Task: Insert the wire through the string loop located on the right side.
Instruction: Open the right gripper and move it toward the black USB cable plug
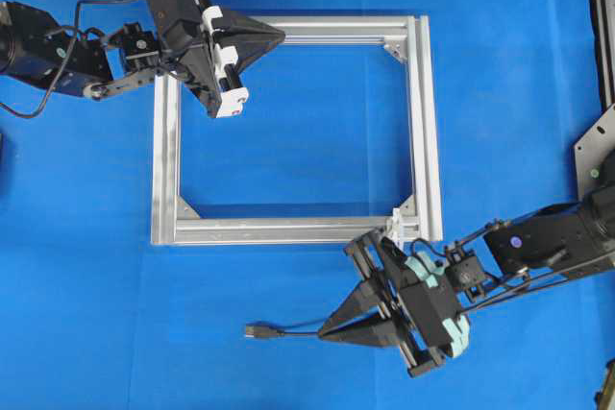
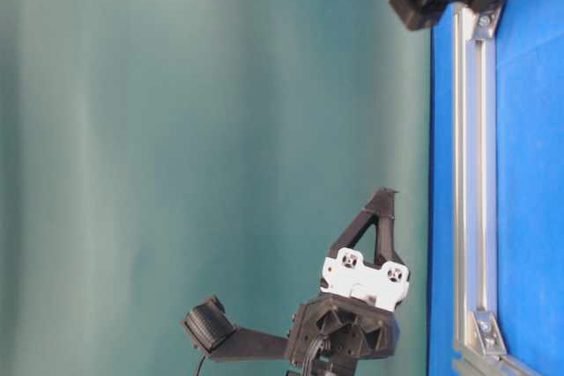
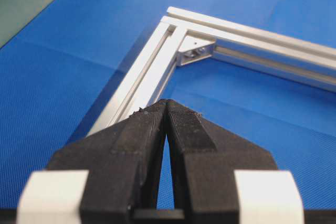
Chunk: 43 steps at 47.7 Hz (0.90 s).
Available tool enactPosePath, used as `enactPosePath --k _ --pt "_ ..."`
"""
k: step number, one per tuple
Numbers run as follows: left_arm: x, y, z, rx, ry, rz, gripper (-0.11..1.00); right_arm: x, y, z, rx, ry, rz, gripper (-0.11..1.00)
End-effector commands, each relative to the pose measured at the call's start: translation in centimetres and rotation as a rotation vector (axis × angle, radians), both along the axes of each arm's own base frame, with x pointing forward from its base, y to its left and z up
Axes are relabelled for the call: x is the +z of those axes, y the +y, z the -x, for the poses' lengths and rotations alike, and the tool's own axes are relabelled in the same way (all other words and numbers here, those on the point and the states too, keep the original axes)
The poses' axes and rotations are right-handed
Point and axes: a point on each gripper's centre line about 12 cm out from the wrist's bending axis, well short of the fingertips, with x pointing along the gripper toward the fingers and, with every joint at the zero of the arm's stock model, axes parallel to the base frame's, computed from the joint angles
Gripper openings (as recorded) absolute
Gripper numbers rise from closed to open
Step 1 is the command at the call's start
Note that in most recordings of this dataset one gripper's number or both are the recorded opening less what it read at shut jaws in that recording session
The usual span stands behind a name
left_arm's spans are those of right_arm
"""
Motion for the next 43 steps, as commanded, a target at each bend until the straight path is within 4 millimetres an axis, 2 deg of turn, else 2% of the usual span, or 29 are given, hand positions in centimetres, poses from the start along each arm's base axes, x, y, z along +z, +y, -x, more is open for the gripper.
enactPosePath --k 1,10,14,19,29,43 --pt "1.6 0.1 -0.3 -0.001 -0.046 -0.016 0.00 1.6 0.2 -0.4 -0.012 -0.033 -0.035 0.23" --pt "1.6 0.1 -0.2 -0.001 -0.045 -0.016 0.00 1.6 0.2 -0.5 -0.028 -0.021 -0.048 0.77" --pt "1.6 0.1 -0.2 0.000 -0.045 -0.014 0.00 1.5 0.1 -0.5 -0.032 -0.018 -0.048 0.93" --pt "1.5 0.1 -0.2 0.000 -0.042 -0.011 0.00 1.6 0.2 -0.5 -0.034 -0.020 -0.052 0.90" --pt "1.5 0.1 -0.3 -0.001 -0.037 -0.009 0.00 1.0 0.2 -1.1 -0.065 0.000 -0.072 0.91" --pt "1.5 0.1 -0.2 -0.001 -0.035 -0.008 0.00 -2.2 1.2 -2.5 -0.108 0.074 -0.087 0.91"
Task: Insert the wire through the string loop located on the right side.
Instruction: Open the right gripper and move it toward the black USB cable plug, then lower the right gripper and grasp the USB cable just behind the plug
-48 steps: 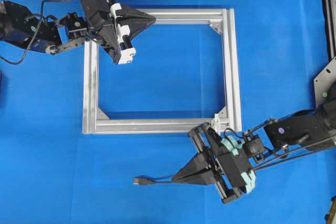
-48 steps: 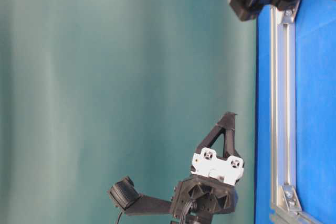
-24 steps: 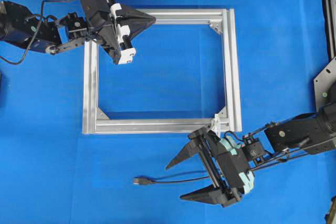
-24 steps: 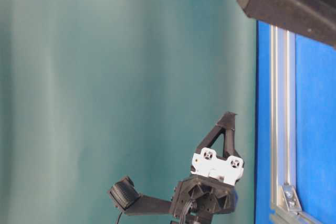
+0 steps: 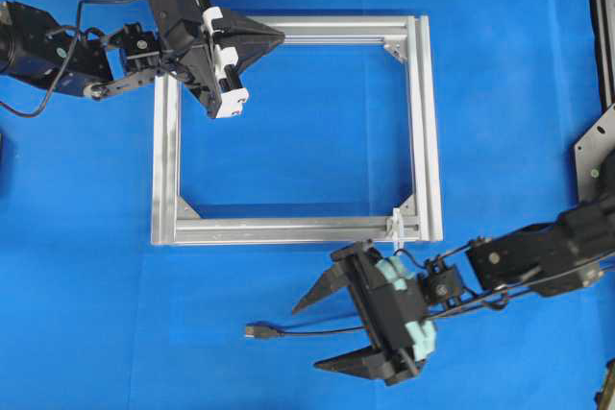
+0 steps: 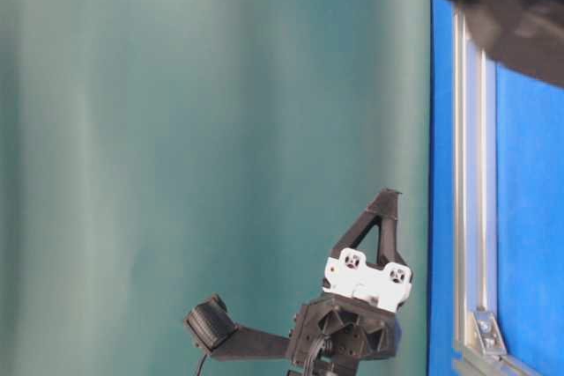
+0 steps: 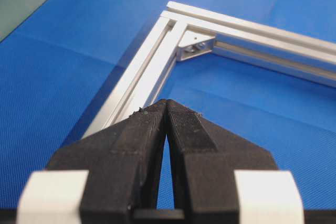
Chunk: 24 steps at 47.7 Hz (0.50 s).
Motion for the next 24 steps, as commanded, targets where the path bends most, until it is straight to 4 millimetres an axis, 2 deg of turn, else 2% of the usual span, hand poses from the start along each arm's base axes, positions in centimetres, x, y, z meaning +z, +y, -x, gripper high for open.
enactPosePath --k 1,15,24 --pt "1.6 0.1 -0.3 0.001 -0.046 -0.013 0.00 0.4 0.3 -0.7 -0.021 -0.011 -0.025 0.91" --pt "1.5 0.1 -0.2 0.001 -0.043 -0.012 0.00 -2.4 0.7 -1.3 -0.064 0.053 -0.035 0.91" --pt "1.5 0.1 -0.1 0.001 -0.041 -0.012 0.00 -3.2 0.7 -1.6 -0.085 0.072 -0.041 0.90"
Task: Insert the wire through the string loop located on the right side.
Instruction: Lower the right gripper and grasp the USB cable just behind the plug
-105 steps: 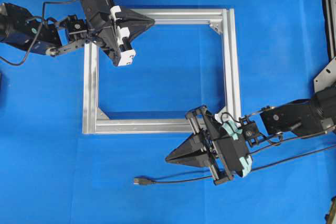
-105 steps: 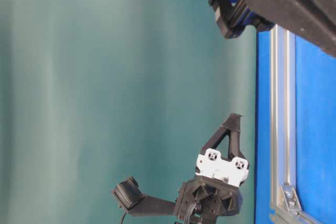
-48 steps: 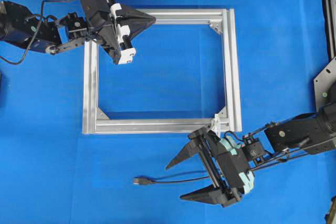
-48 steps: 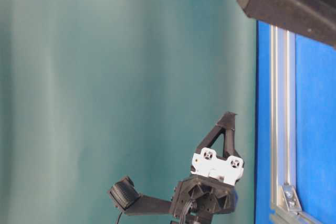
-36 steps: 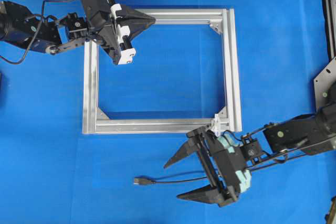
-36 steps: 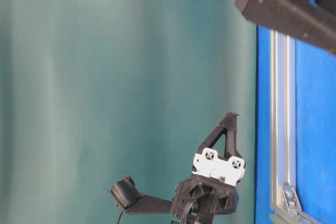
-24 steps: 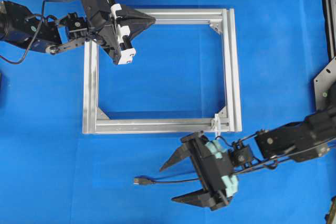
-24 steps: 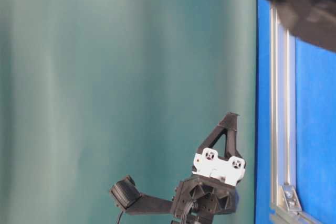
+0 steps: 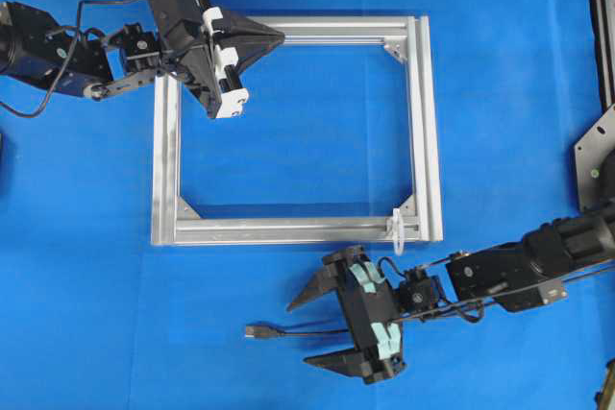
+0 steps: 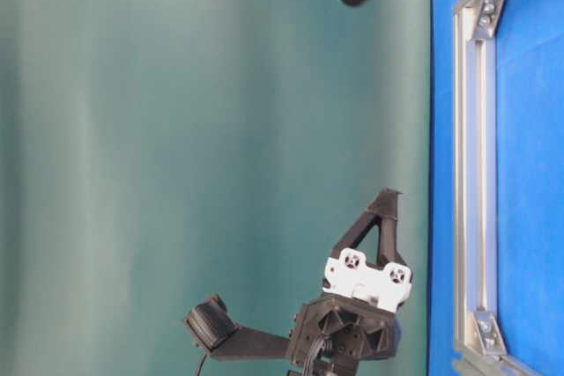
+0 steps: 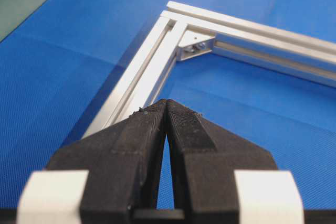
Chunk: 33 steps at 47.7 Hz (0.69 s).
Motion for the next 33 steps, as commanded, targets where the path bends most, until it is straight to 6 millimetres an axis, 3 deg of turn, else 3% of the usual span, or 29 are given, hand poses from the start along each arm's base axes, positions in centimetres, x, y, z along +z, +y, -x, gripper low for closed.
enactPosePath --k 1,10,15,20,28,33 --pt "1.48 0.08 -0.09 0.001 -0.041 -0.013 0.00 0.86 0.31 -0.44 -0.008 -0.022 -0.019 0.90" --pt "1.40 0.10 0.05 0.002 -0.038 -0.013 0.00 0.79 0.21 -0.46 -0.013 -0.020 -0.019 0.89" --pt "1.36 0.03 0.07 0.001 -0.037 -0.011 0.00 0.98 0.27 -0.60 -0.012 -0.026 -0.019 0.82" --pt "1.37 0.02 0.11 0.001 -0.036 -0.012 0.00 0.87 0.25 -0.55 -0.011 -0.024 -0.016 0.60" --pt "1.37 0.02 0.11 0.001 -0.036 -0.012 0.00 0.51 0.26 -0.38 -0.005 0.007 -0.004 0.14" --pt "1.37 0.02 0.11 0.001 -0.036 -0.012 0.00 0.47 0.26 -0.37 -0.004 0.010 -0.002 -0.02"
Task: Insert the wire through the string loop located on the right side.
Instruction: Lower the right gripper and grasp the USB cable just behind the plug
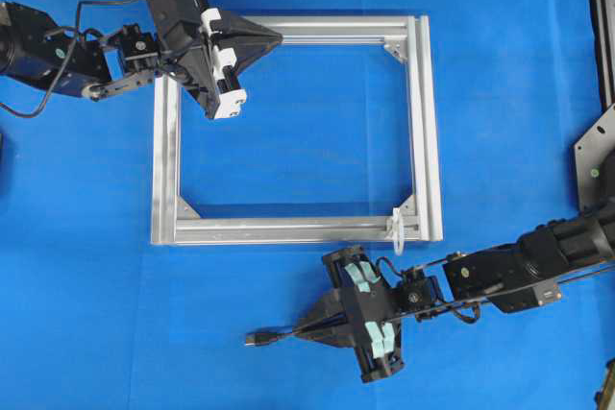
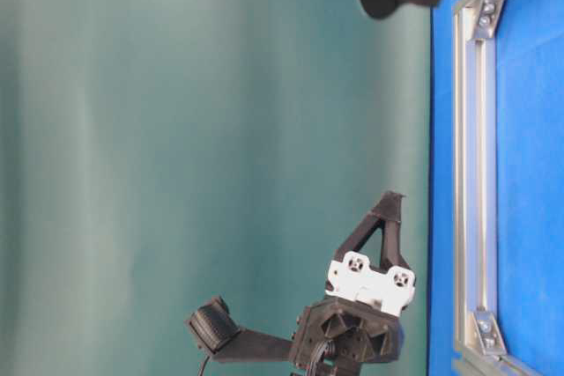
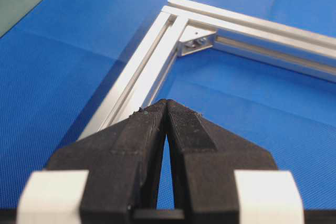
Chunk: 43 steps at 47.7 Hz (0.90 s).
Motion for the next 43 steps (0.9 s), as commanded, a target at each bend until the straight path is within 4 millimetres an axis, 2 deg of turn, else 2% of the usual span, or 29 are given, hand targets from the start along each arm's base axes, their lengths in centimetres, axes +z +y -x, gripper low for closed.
enactPosePath --k 1,19,32,43 --pt "1.6 0.1 -0.1 0.000 -0.044 -0.014 0.00 1.1 0.3 -0.4 0.002 -0.026 -0.013 -0.03" --pt "1.6 0.1 -0.1 0.001 -0.044 -0.013 0.00 1.3 0.4 -0.4 0.004 -0.027 -0.014 -0.03" --pt "1.6 0.1 -0.1 0.001 -0.046 -0.012 0.00 3.1 0.2 0.0 0.005 -0.041 -0.025 -0.03" --pt "1.7 0.1 -0.2 0.001 -0.048 -0.012 0.00 5.9 0.1 0.5 0.022 -0.061 -0.021 -0.03"
